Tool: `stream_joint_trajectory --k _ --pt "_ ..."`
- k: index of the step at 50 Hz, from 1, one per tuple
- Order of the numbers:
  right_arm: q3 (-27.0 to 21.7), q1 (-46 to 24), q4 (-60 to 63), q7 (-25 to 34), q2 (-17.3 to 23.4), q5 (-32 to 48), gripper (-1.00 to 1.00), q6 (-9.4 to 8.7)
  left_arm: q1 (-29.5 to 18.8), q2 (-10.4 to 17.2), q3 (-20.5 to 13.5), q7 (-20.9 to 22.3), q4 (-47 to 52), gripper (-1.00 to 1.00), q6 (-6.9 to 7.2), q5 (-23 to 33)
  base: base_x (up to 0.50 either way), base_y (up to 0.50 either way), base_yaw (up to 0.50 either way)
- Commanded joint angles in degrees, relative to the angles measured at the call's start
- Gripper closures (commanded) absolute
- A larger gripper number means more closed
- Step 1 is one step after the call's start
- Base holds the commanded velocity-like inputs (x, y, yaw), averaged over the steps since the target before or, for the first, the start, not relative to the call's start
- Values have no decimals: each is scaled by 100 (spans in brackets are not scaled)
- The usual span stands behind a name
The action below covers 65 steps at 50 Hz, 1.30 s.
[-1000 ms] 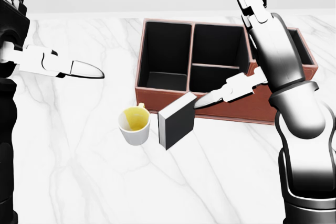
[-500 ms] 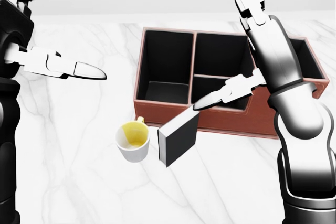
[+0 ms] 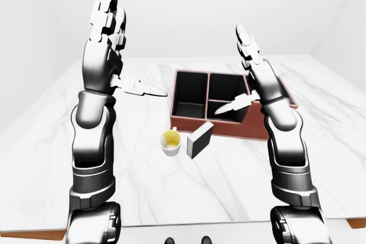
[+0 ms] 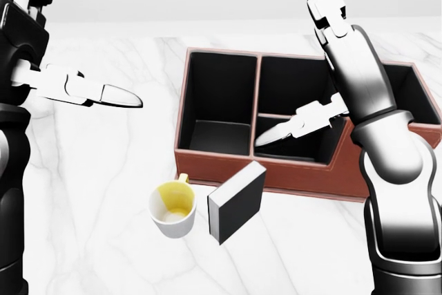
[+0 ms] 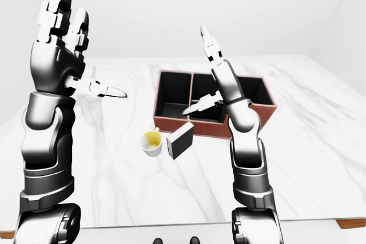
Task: Pick up the book and place it in the caddy.
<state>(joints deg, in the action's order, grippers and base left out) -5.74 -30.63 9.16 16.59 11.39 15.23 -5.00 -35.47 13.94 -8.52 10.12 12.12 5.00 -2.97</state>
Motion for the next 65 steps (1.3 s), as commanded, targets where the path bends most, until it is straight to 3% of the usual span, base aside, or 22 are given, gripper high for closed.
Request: stream_joint_trajectory --k 1,28,51,65 --pt "-2 -14 -126 -16 2 -8 -100 0 -23 -13 6 14 -83 -100 0 21 16 0 0" --pt "41 133 -64 70 -23 80 -100 0 -27 -4 -10 11 -21 -100 0 -3 11 0 0" --pt "170 497 144 585 -109 362 -100 0 63 16 -46 -9 -1 -100 0 -51 0 0 0" --pt "424 988 -3 918 -254 1326 -100 0 182 27 -82 -22 -101 -100 0 -107 0 0 0"
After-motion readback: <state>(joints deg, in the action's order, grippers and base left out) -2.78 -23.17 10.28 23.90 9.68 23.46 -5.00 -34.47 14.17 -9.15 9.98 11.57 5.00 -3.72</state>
